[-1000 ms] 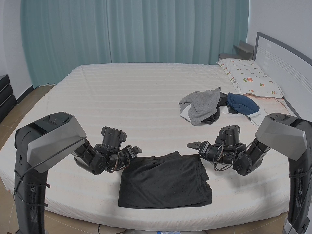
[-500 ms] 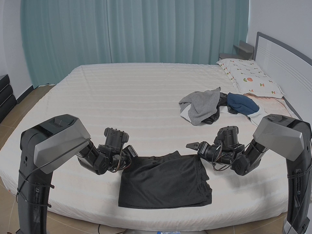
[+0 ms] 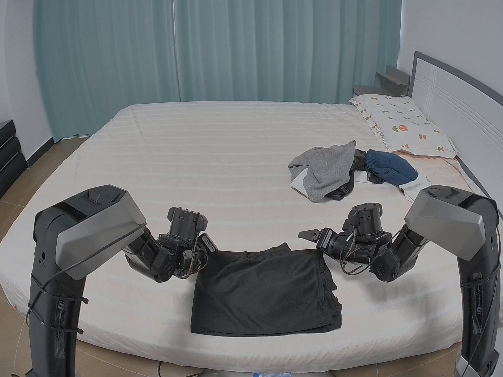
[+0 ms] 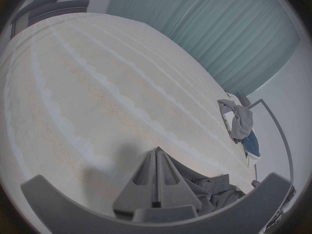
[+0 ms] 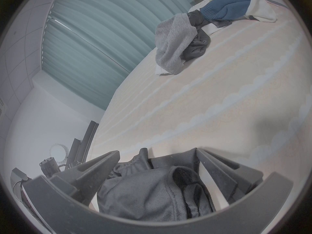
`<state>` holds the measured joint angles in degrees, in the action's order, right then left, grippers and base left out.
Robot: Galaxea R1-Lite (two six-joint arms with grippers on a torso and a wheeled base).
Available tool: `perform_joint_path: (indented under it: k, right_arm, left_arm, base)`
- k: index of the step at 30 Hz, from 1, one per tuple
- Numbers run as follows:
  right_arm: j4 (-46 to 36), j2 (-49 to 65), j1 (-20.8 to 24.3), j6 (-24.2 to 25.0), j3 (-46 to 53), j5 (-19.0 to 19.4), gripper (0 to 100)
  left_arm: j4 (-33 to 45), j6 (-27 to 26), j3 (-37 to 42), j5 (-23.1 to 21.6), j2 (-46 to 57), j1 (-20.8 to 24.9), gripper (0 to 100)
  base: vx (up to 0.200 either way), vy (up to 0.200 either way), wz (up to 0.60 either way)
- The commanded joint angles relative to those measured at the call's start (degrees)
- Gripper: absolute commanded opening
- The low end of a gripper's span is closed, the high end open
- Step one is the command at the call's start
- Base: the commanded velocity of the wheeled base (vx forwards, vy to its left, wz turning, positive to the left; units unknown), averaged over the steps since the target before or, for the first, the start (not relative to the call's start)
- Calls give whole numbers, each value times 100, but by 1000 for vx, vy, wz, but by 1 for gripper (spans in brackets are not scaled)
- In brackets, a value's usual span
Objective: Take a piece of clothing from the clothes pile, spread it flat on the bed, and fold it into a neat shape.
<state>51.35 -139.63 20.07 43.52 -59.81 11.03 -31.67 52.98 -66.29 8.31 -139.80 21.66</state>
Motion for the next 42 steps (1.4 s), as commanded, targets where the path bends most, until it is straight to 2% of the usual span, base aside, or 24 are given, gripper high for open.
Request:
perform_joint_path:
  k: [1, 6, 7, 15, 27, 42]
  right_arm:
    - [-2, -55, 15, -19, -13, -31, 100]
    - [-2, -117, -29, -230, 22, -57, 100]
    - [-2, -117, -29, -265, 31, -57, 0]
    - [-11, -126, -117, -520, 145, -93, 0]
    - [7, -152, -372, -476, 13, -101, 0]
    - [16, -266, -407, -432, -93, -84, 0]
  left_arm:
    - [-6, 19, -6, -5, 14, -22, 0]
    - [-6, 19, -6, -5, 14, -22, 0]
    - [-6, 19, -6, -5, 14, -22, 0]
    - [-6, 28, -15, -23, 6, -39, 0]
    - [-6, -7, -24, -32, -12, -110, 0]
    - [-6, -7, -33, -58, -30, -110, 0]
  base:
    - [0, 0, 0]
    - [0, 0, 0]
    - [0, 0, 0]
    - [0, 0, 0]
    - [0, 0, 0]
    - [0, 0, 0]
